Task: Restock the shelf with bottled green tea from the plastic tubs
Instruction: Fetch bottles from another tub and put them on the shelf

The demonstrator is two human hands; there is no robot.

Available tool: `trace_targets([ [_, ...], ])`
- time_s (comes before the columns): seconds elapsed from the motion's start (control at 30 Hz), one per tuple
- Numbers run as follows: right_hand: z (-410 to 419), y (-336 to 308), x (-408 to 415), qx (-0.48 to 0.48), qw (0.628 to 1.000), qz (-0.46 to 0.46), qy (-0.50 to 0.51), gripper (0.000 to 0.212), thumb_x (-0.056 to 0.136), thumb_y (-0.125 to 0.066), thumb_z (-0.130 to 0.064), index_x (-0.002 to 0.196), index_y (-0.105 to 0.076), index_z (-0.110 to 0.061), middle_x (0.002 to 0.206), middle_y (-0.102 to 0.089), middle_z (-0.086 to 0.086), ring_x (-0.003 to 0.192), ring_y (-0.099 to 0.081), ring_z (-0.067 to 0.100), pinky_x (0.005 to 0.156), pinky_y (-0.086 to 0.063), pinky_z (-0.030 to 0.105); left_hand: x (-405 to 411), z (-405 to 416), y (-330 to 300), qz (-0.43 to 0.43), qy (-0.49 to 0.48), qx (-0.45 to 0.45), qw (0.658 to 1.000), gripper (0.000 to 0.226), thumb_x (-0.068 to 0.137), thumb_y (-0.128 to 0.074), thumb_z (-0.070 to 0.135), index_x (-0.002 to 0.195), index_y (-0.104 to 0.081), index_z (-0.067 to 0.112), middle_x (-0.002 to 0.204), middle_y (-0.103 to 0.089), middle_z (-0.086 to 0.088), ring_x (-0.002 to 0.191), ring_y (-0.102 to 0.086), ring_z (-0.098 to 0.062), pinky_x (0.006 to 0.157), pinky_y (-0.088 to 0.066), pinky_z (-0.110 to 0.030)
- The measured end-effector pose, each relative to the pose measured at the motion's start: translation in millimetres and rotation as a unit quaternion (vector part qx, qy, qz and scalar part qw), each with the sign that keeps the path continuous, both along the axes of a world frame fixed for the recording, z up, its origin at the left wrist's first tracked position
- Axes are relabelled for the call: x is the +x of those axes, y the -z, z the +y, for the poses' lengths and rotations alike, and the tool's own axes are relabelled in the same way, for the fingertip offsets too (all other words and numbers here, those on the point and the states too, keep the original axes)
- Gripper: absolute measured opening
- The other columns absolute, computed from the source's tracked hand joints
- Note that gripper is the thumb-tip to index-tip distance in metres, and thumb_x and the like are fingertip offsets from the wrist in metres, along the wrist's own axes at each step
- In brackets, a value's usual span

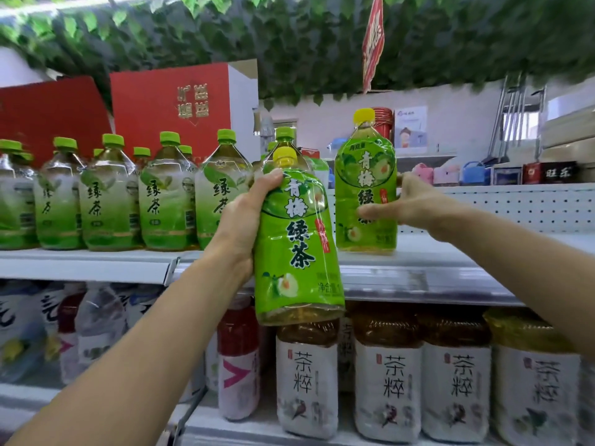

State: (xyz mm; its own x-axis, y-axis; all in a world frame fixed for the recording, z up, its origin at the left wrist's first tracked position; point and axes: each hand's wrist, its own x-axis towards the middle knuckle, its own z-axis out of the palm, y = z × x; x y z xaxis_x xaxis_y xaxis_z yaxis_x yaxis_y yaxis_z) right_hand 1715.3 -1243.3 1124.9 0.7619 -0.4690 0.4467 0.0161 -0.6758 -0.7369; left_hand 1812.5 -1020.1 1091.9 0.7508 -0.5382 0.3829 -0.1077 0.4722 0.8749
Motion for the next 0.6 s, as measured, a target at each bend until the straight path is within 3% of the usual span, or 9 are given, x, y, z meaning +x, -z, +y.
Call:
trace_targets([
  [0.1, -8, -6, 16, 0.016, 1.000, 0.013, 0.017, 0.064, 0.062, -0.089, -0.032, 0.115, -0.059, -0.013, 0.106, -0.070, 0.005, 0.099, -0.064, 0.023, 0.089, -0.049, 0.038, 6, -3, 1, 0.008, 0.012, -0.008, 1.000, 0.057, 0.086, -0.068, 0.043, 0.128, -0.065, 0.005, 0.114, -0.073, -0.020, 0.080, -0.072, -0.029, 0.072, -0.063, -0.041],
  [0.23, -18, -6, 36, 0.018, 0.998, 0.033, 0.046, 0.072, 0.063, -0.089, -0.033, 0.122, -0.054, -0.011, 0.114, -0.064, 0.008, 0.109, -0.059, 0.028, 0.100, -0.047, 0.045, 14, -5, 5, 0.004, 0.024, -0.018, 1.000, 0.066, 0.078, -0.072, 0.045, 0.130, -0.064, 0.004, 0.117, -0.072, -0.021, 0.092, -0.070, -0.034, 0.083, -0.060, -0.049],
  [0.37, -21, -10, 43, 0.030, 0.998, 0.058, 0.028, 0.082, 0.062, -0.091, -0.036, 0.128, -0.049, -0.011, 0.119, -0.061, 0.008, 0.112, -0.057, 0.027, 0.099, -0.047, 0.041, 21, -6, 7, -0.003, 0.029, -0.014, 0.999, 0.068, 0.066, -0.073, 0.048, 0.119, -0.069, 0.006, 0.113, -0.073, -0.020, 0.086, -0.071, -0.032, 0.083, -0.060, -0.048],
  [0.47, -35, -10, 52, 0.029, 0.996, 0.078, 0.027, 0.125, 0.021, -0.093, -0.062, 0.130, -0.050, -0.017, 0.122, -0.064, 0.005, 0.112, -0.060, 0.027, 0.102, -0.047, 0.046, 25, -7, 8, -0.010, 0.031, -0.002, 0.999, 0.055, 0.074, -0.073, 0.049, 0.112, -0.072, 0.010, 0.115, -0.073, -0.020, 0.092, -0.070, -0.034, 0.093, -0.056, -0.054],
  [0.5, -29, -9, 50, 0.030, 0.996, 0.086, 0.025, 0.123, 0.026, -0.093, -0.062, 0.132, -0.049, -0.017, 0.126, -0.064, 0.005, 0.114, -0.059, 0.028, 0.104, -0.047, 0.047, 25, -8, 8, -0.011, 0.030, 0.000, 0.999, 0.052, 0.076, -0.073, 0.048, 0.112, -0.072, 0.010, 0.115, -0.073, -0.020, 0.093, -0.070, -0.035, 0.094, -0.055, -0.056],
  [0.6, -7, -3, 43, 0.008, 0.995, 0.076, 0.068, 0.082, 0.079, -0.081, -0.033, 0.143, -0.035, -0.008, 0.138, -0.050, 0.003, 0.129, -0.048, 0.030, 0.109, -0.038, 0.043, 25, -8, 8, -0.013, 0.024, 0.004, 1.000, 0.049, 0.080, -0.072, 0.048, 0.112, -0.071, 0.010, 0.114, -0.073, -0.020, 0.093, -0.070, -0.034, 0.095, -0.055, -0.056],
])
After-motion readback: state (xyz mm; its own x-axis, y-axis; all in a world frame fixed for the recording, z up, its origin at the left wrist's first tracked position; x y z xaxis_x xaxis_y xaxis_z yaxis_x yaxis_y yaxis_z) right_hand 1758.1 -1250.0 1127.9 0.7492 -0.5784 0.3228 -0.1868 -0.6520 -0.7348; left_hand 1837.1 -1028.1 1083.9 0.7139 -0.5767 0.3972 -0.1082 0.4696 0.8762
